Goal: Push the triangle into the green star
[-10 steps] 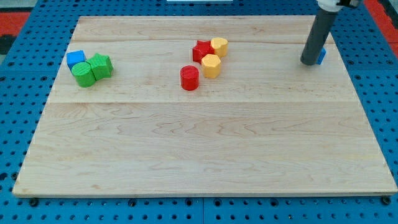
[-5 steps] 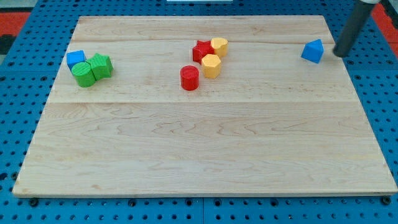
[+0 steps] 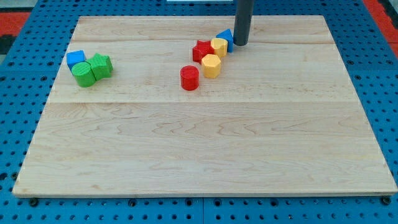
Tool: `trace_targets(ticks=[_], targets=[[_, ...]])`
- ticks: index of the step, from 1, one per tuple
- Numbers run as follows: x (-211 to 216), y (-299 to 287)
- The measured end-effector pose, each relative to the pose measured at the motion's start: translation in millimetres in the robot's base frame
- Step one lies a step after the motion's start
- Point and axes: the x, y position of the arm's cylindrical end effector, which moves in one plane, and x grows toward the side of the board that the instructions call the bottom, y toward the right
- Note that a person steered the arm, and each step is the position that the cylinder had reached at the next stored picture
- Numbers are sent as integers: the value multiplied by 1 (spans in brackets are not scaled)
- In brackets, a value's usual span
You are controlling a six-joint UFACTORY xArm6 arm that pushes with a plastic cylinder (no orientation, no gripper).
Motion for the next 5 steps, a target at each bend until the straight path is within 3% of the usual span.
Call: trace_targets(ticks=[1, 2, 4, 5], targets=[[-9, -49], [-48, -57], [-63, -124], [-95, -96]])
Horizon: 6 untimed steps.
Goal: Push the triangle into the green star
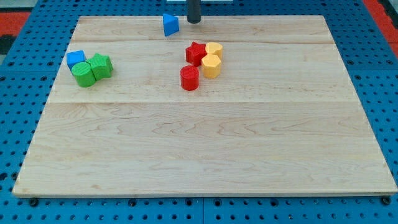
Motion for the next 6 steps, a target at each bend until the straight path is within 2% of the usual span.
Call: trace_targets(ticks=[2, 3, 6], targets=[[60, -150], [92, -206], [104, -211]])
